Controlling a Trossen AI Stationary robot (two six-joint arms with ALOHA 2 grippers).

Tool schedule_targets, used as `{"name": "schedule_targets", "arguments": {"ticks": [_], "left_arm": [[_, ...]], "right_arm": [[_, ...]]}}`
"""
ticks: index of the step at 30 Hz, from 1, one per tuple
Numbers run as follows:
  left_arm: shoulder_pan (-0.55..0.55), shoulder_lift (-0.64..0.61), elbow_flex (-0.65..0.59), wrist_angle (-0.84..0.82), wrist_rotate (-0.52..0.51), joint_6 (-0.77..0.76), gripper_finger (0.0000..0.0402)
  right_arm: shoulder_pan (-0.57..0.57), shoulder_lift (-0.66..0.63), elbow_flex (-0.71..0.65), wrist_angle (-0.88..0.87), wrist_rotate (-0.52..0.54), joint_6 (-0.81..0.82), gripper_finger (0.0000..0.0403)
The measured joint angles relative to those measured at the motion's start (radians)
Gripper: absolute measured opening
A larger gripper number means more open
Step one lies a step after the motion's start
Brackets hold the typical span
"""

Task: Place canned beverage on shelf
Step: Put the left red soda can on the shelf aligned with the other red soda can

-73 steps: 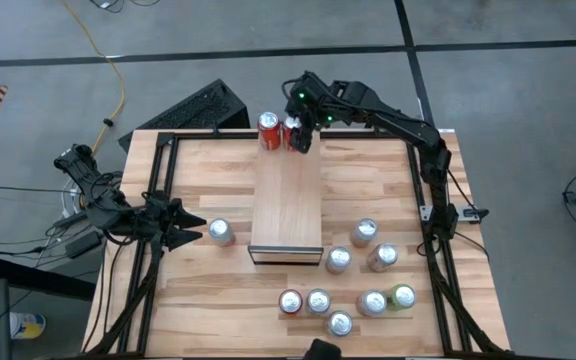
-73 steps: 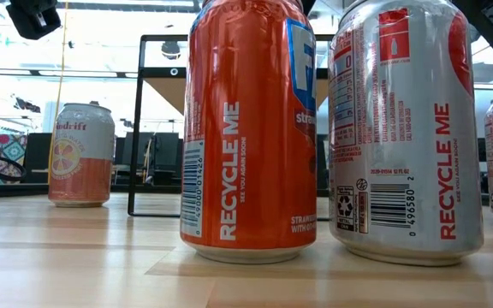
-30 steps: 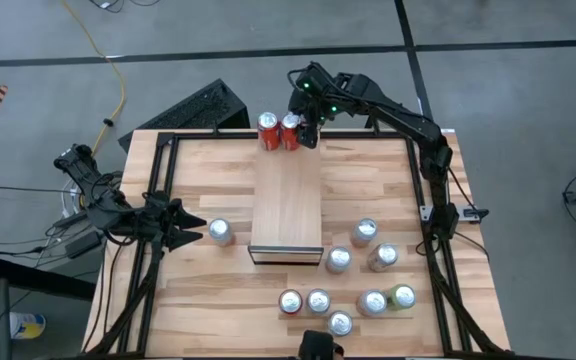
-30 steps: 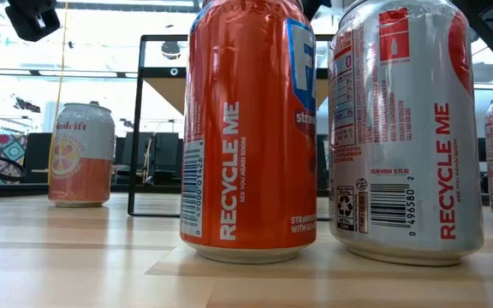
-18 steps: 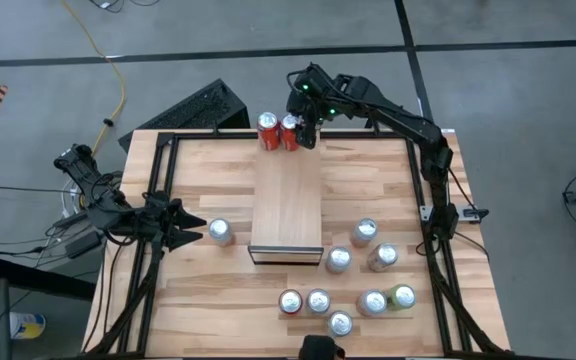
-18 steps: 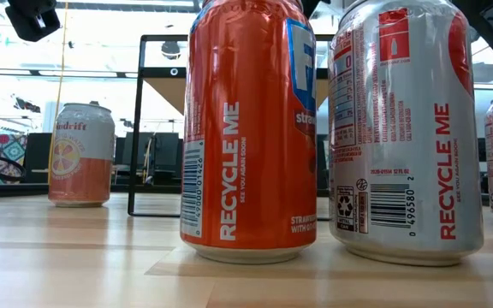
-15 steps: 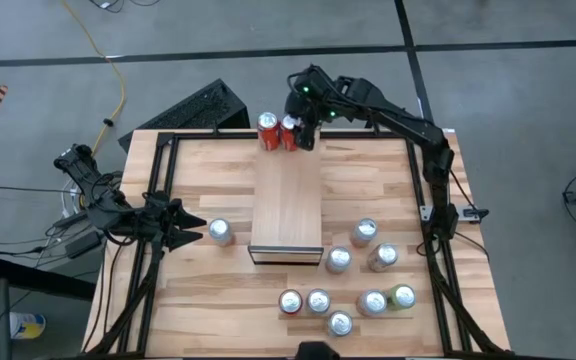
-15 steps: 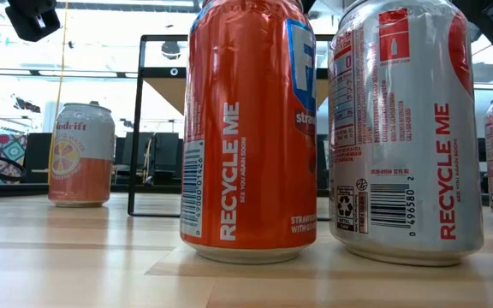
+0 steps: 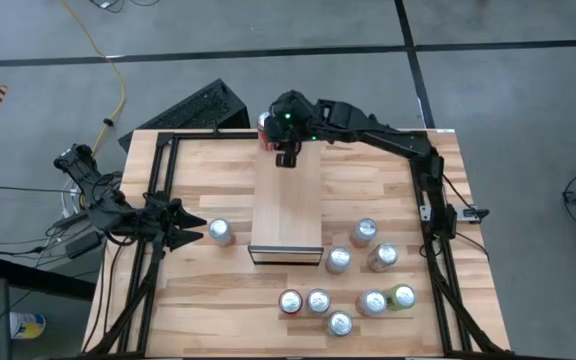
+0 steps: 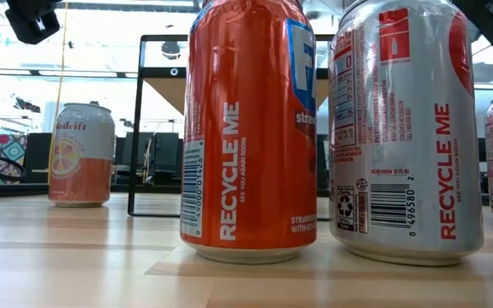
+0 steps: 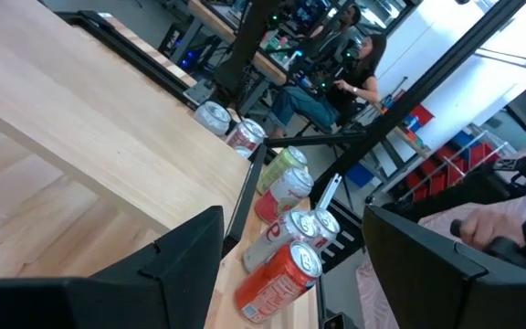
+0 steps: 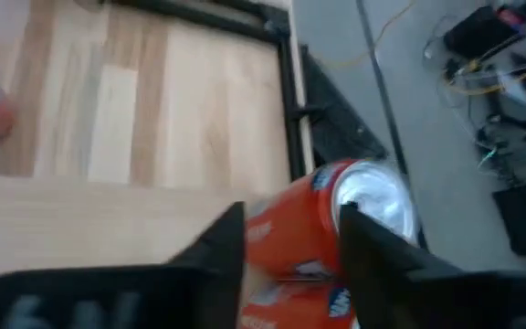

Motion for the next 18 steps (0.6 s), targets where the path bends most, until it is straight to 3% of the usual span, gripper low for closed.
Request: {"name": "schedule_targets", "arguments": {"ticks": [4, 6, 18], "left_arm": [[0.000, 0.000, 0.000, -0.005, -0.006, 0.000, 0.0251], [0.000, 0.000, 0.000, -0.007, -0.010, 0.000, 0.0251], [0.000, 0.000, 0.000, -0.030, -0.019, 0.000, 0.0251]], "right_arm": [[-0.012, 0.022, -0.001, 0.004, -0.014, 0.024, 0.0041], [-0.018, 0.030, -0.001, 0.002, -0.014, 0.034, 0.0011], [-0.050, 0.034, -0.002, 0.041, -0.014, 0.046, 0.0002]]}}
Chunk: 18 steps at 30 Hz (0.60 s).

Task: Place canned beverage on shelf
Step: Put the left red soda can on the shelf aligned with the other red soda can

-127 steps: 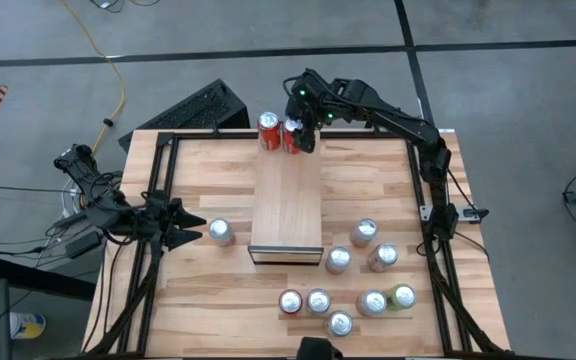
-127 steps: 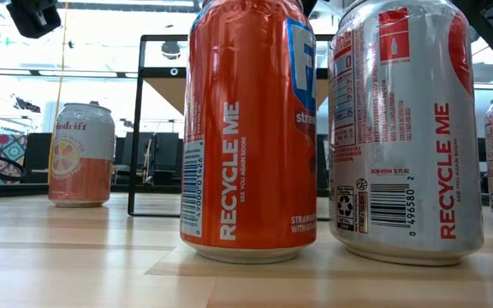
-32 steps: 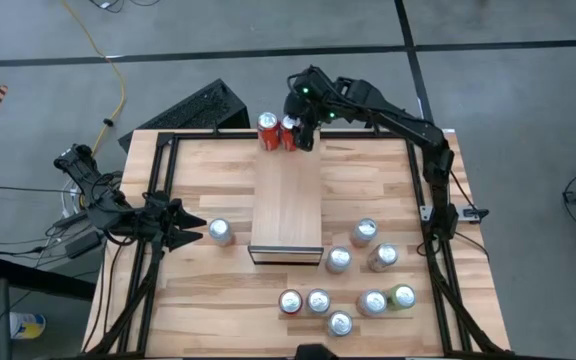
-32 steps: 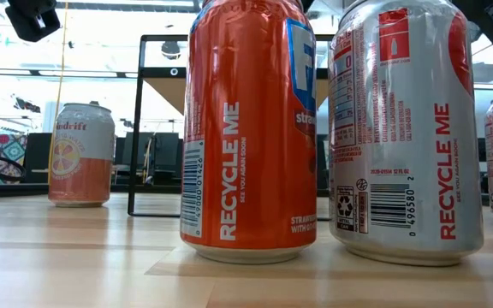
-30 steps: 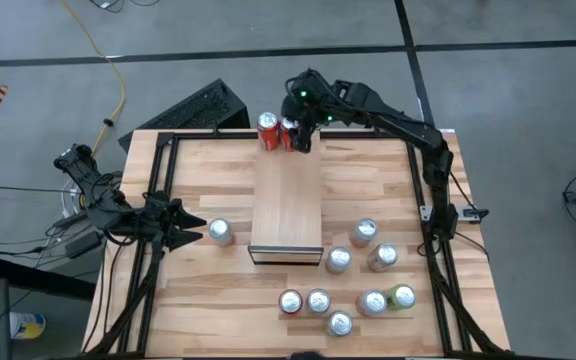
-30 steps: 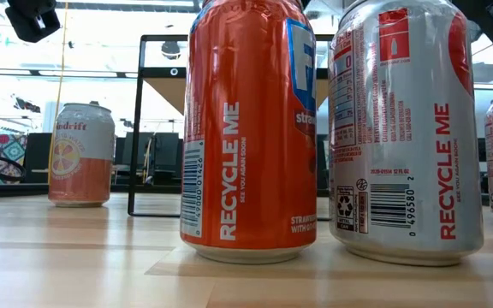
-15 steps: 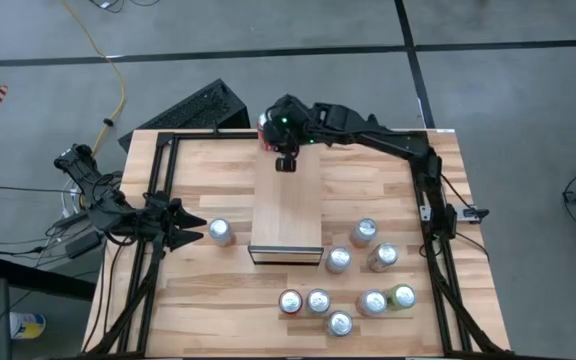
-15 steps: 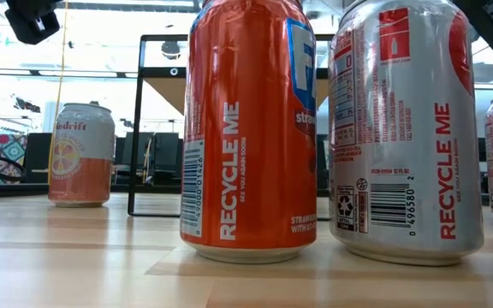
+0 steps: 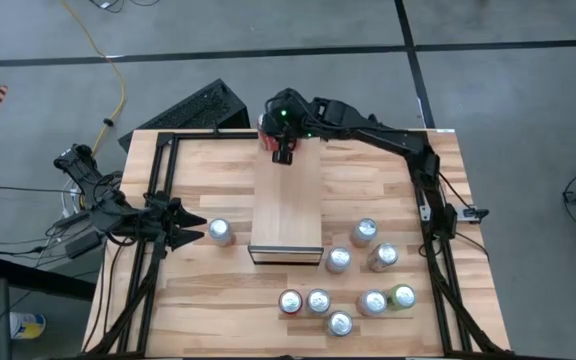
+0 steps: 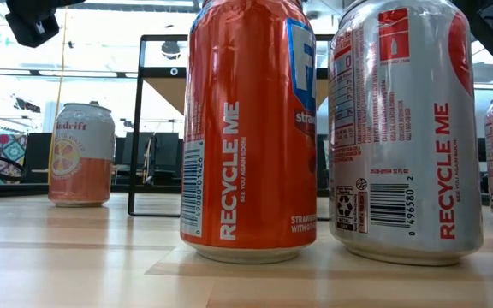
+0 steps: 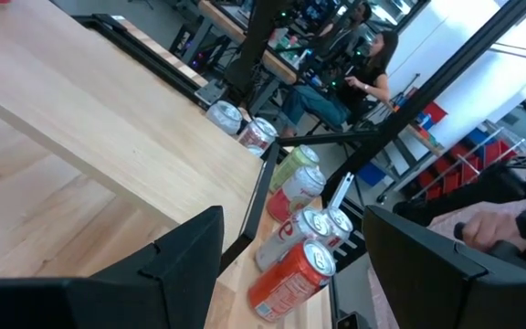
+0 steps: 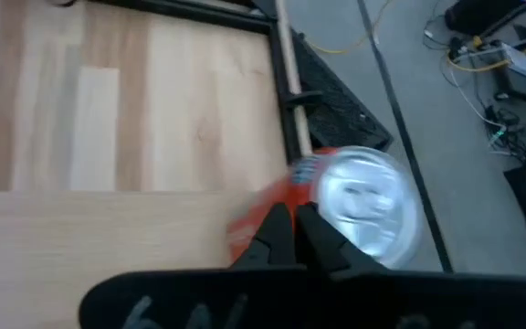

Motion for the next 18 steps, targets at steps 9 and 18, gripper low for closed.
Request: {"name": "schedule_targets", "arguments": {"ticks": [9, 18], "left_arm": [[0.000, 0.000, 0.000, -0.021, 0.000, -0.008, 0.0251], [0.000, 0.000, 0.000, -0.027, 0.000, 0.000, 0.0251]], "right_arm": [[-0.009, -0.001, 0.000, 0.032, 0.000, -0.002, 0.0000], [0.053, -0.018, 0.000, 0.040, -0.005, -0.059, 0.0000]]}}
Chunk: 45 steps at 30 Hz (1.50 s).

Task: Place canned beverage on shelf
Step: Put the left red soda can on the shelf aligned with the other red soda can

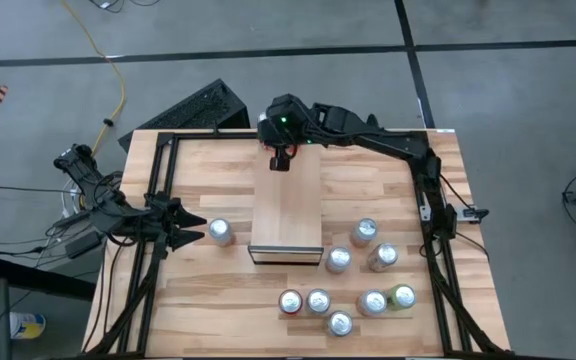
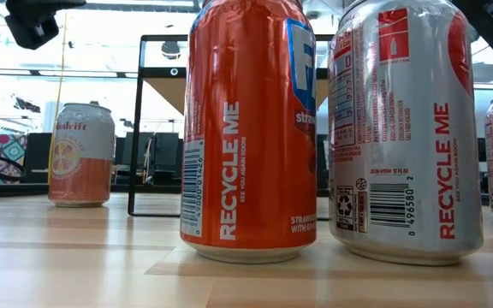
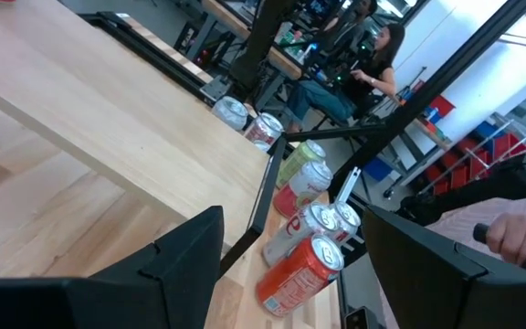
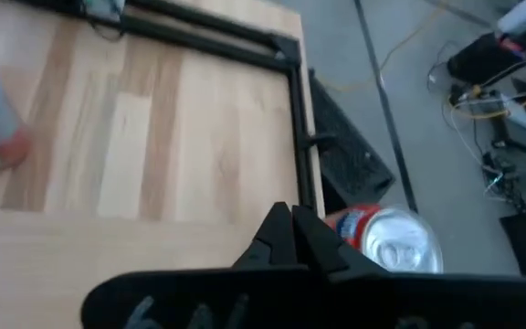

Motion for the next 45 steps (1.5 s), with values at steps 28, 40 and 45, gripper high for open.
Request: {"name": "schedule_targets", "arguments": {"ticks": [28, 40, 45], "left_arm": [[0.000, -0.001, 0.000, -0.024, -0.004, -0.011, 0.0251], [0.000, 0.000, 0.000, -0.023, 0.000, -0.043, 0.0251], [0.000, 0.001, 0.000, -0.024, -0.002, -0.039, 0.0251]], "right_arm": [[-0.049, 0.085, 0.000, -0.036, 0.096, 0.007, 0.0000], [0.048, -0.008, 0.032, -0.181, 0.071, 0.063, 0.0000], [0.039, -0.037, 0.014, -0.321, 0.062, 0.124, 0.0000]]}}
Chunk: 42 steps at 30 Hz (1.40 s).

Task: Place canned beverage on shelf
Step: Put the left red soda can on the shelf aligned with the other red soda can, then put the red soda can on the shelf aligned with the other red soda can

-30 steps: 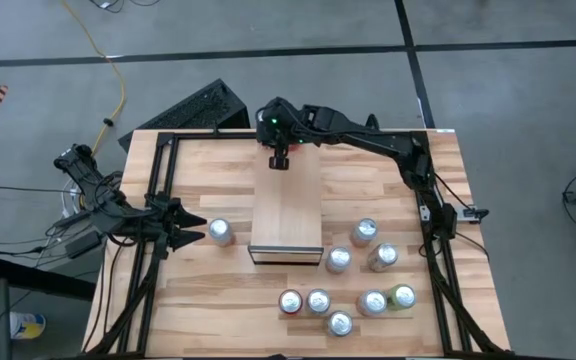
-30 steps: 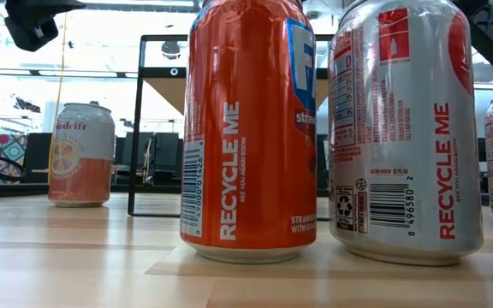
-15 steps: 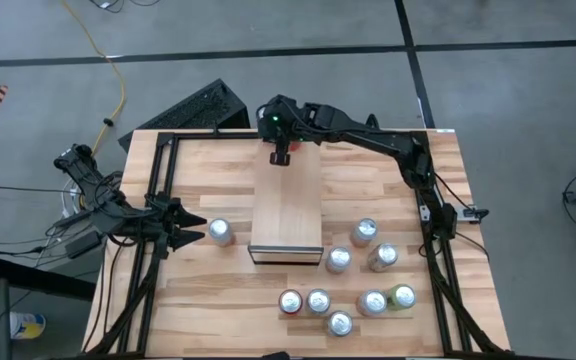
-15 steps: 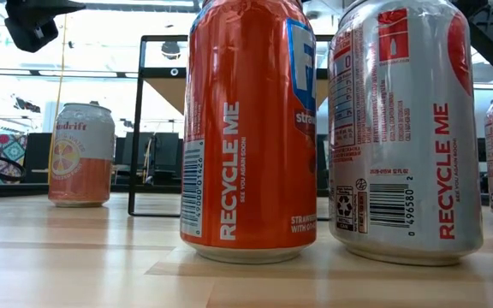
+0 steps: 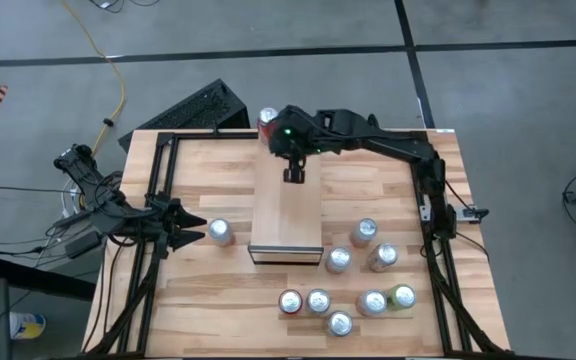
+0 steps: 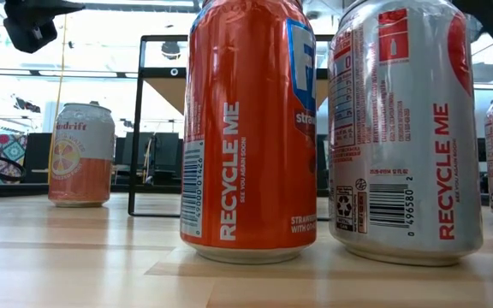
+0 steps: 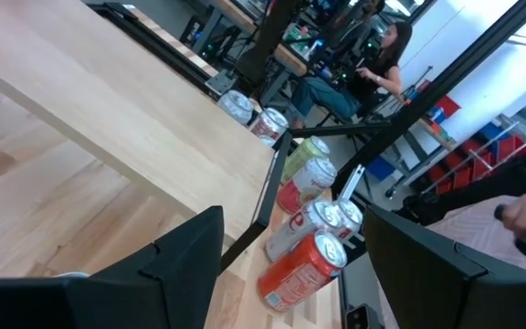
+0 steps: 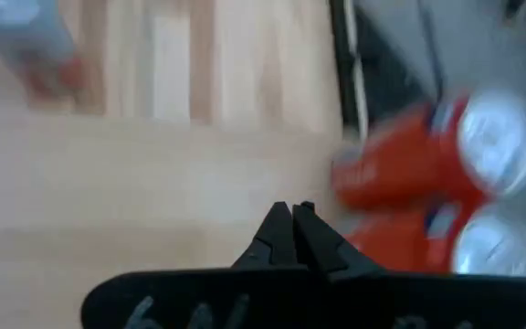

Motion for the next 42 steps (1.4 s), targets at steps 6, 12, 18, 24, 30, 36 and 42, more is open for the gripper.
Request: {"name": "schedule_targets", "arguments": {"ticks": [6, 12, 18, 24, 30, 36, 42], "left_arm": [[0.000, 0.000, 0.000, 0.002, -0.001, -0.007, 0.0251], [0.000, 0.000, 0.000, 0.003, -0.002, -0.009, 0.0251], [0.000, 0.000, 0.000, 0.003, -0.005, -0.009, 0.0251], [0.000, 0.000, 0.000, 0.003, -0.006, -0.014, 0.0251], [0.000, 0.000, 0.000, 0.003, -0.006, -0.014, 0.0251], [0.000, 0.000, 0.000, 0.003, -0.006, -0.037, 0.0251], [0.000, 0.000, 0.000, 0.003, -0.015, -0.008, 0.0251]], "right_arm": [[-0.053, -0.005, -0.032, -0.091, -0.005, 0.037, 0.0000], [-0.098, 0.005, -0.033, -0.056, -0.004, 0.007, 0.0000], [-0.138, 0.005, -0.033, -0.043, -0.004, -0.002, 0.0000], [-0.157, 0.005, -0.033, -0.016, -0.005, -0.022, 0.0000], [-0.145, 0.000, -0.033, -0.043, -0.006, -0.023, 0.0000], [-0.105, -0.060, -0.033, -0.235, -0.030, 0.009, 0.0000], [0.013, -0.169, -0.032, -0.399, -0.303, 0.298, 0.0000]]}}
